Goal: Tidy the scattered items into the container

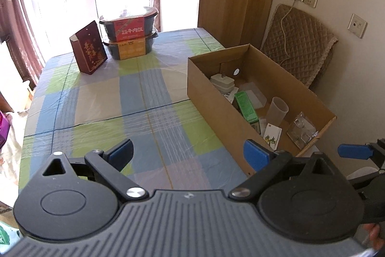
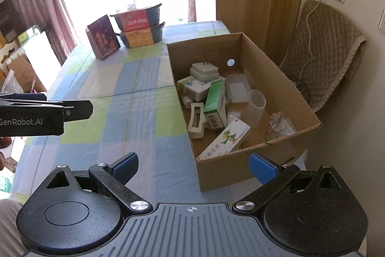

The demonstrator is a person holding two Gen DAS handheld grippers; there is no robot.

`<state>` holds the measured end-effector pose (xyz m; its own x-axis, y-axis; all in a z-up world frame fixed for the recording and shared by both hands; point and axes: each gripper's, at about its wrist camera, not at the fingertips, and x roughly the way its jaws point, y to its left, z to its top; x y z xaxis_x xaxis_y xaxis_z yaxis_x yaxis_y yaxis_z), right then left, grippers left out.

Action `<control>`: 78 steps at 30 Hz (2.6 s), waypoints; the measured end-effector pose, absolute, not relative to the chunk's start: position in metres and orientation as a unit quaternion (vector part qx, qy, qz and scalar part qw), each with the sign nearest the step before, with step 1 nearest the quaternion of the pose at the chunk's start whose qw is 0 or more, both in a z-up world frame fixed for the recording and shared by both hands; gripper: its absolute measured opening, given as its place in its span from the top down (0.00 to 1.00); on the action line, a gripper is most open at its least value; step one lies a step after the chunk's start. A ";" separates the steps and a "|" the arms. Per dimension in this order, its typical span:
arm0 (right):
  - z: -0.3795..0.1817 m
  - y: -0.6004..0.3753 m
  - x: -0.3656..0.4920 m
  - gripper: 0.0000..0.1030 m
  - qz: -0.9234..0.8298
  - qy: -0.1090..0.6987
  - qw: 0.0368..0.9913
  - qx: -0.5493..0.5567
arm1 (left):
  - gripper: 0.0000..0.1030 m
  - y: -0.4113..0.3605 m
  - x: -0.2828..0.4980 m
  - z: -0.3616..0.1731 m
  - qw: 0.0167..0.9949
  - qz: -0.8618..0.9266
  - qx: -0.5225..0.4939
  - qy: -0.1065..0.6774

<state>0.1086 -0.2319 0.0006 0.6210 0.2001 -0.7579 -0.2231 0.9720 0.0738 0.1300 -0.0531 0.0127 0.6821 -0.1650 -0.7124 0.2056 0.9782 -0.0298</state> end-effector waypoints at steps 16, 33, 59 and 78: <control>0.002 -0.241 0.083 0.00 0.106 0.418 0.902 -0.011 | 0.06 -0.069 0.093 0.015 0.918 -0.087 0.097 0.375; 0.004 -0.240 0.062 0.00 0.107 0.410 0.905 -0.020 | 0.03 -0.060 0.067 0.010 0.914 -0.080 0.095 0.386; 0.000 -0.234 0.057 0.00 0.097 0.418 0.903 -0.007 | 0.03 -0.057 0.056 0.000 0.909 -0.065 0.133 0.389; -0.003 -0.232 0.057 0.00 0.097 0.421 0.902 -0.008 | 0.03 -0.052 0.056 -0.009 0.904 -0.076 0.123 0.402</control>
<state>0.0570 -0.2320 -0.0033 0.6273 0.1687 -0.7603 -0.1828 0.9809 0.0667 0.0558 -0.0516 -0.0090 0.6655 -0.0384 -0.7454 0.2360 0.9583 0.1614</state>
